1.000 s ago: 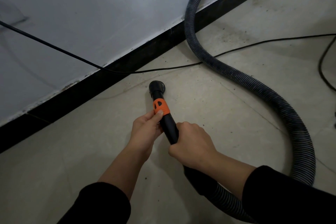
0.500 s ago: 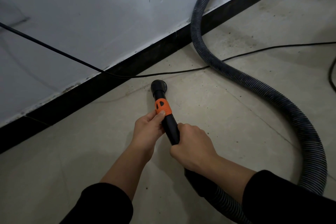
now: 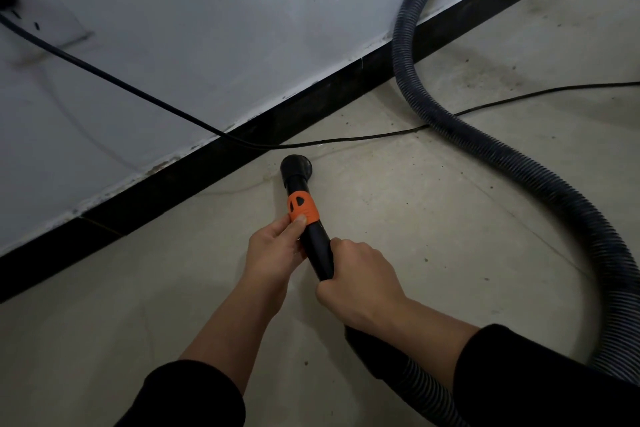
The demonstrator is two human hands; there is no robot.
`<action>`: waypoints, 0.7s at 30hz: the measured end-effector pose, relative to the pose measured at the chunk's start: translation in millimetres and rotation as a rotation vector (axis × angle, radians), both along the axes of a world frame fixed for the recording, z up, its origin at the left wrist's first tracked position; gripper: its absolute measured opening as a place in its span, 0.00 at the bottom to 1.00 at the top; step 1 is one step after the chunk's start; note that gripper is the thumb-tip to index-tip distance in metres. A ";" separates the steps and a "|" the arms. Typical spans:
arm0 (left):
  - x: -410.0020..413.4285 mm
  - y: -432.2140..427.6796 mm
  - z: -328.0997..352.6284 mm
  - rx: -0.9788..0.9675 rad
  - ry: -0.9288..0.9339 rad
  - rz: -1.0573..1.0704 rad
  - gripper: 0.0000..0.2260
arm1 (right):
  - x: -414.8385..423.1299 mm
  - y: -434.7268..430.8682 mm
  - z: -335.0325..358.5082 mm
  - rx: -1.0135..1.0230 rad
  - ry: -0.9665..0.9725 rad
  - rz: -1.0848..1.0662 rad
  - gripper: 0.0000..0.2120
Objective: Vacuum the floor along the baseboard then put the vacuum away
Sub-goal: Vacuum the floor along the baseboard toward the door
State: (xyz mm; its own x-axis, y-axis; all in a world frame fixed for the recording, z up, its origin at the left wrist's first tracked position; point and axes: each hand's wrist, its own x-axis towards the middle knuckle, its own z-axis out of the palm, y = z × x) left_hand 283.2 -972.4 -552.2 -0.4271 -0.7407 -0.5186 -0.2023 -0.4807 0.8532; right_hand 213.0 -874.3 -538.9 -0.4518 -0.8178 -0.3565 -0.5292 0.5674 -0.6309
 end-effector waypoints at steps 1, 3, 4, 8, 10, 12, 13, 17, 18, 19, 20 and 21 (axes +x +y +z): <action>2.6 -2.5 -0.1 -0.003 -0.003 0.003 0.10 | 1.9 -2.4 -0.1 -0.002 -0.002 0.007 0.09; 7.6 -7.3 -0.1 -0.006 -0.006 0.008 0.12 | 5.5 -7.6 0.4 -0.004 -0.011 0.018 0.09; 9.8 -9.6 -0.3 -0.007 -0.007 0.011 0.13 | 7.2 -10.3 0.6 -0.004 -0.014 0.024 0.09; 18.2 -18.0 -1.9 -0.012 -0.019 0.033 0.13 | 13.0 -19.2 -0.1 -0.007 -0.007 0.050 0.09; 22.0 -21.7 -2.7 -0.013 -0.022 0.044 0.14 | 15.7 -23.2 -1.5 -0.006 -0.007 0.064 0.08; 25.2 -24.9 -3.3 -0.019 -0.030 0.050 0.14 | 18.4 -27.3 -2.9 -0.007 -0.009 0.071 0.08; 26.6 -26.6 -3.4 -0.022 -0.036 0.052 0.14 | 19.6 -29.5 -3.5 -0.008 -0.009 0.074 0.08; 30.7 -34.7 -4.8 -0.036 -0.049 0.056 0.14 | 23.1 -38.9 -6.4 -0.023 -0.018 0.077 0.09; 30.8 -36.5 -4.8 -0.043 -0.057 0.055 0.14 | 23.0 -41.5 -7.3 -0.026 -0.023 0.077 0.08; 30.5 -38.5 -5.0 -0.051 -0.065 0.055 0.14 | 23.0 -44.2 -8.4 -0.028 -0.030 0.078 0.08; 29.8 -40.6 -5.2 -0.056 -0.068 0.058 0.14 | 22.8 -46.8 -9.3 -0.029 -0.036 0.078 0.08; 28.9 -42.7 -5.2 -0.059 -0.069 0.063 0.14 | 22.3 -49.5 -10.0 -0.033 -0.042 0.077 0.08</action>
